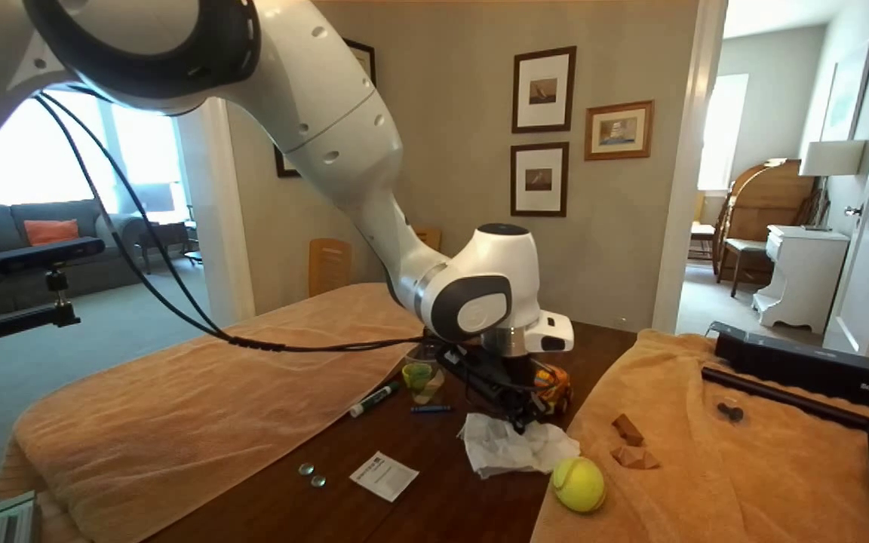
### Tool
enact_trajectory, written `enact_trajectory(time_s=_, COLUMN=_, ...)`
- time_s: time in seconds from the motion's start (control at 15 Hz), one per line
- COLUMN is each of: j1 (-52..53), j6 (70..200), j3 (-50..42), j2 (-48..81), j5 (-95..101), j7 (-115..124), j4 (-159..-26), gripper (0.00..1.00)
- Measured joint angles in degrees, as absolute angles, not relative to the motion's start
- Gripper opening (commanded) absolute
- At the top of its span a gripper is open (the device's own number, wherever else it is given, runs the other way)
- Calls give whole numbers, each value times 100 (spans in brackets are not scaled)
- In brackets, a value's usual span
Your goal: Use the napkin to wipe the table
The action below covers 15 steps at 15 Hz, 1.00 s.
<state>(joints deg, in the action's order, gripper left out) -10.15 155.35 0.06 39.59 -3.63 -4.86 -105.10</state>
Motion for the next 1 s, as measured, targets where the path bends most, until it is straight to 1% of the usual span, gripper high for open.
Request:
enact_trajectory(time_s=0.4, j1=-1038, j6=15567, j3=410, j2=3949, j5=-365, j7=-833, j4=-10563, gripper=0)
enact_trajectory(time_s=1.0, j1=-1121, j6=15357, j3=432, j2=3747, j5=-364, j7=-1252, j4=-10832, gripper=0)
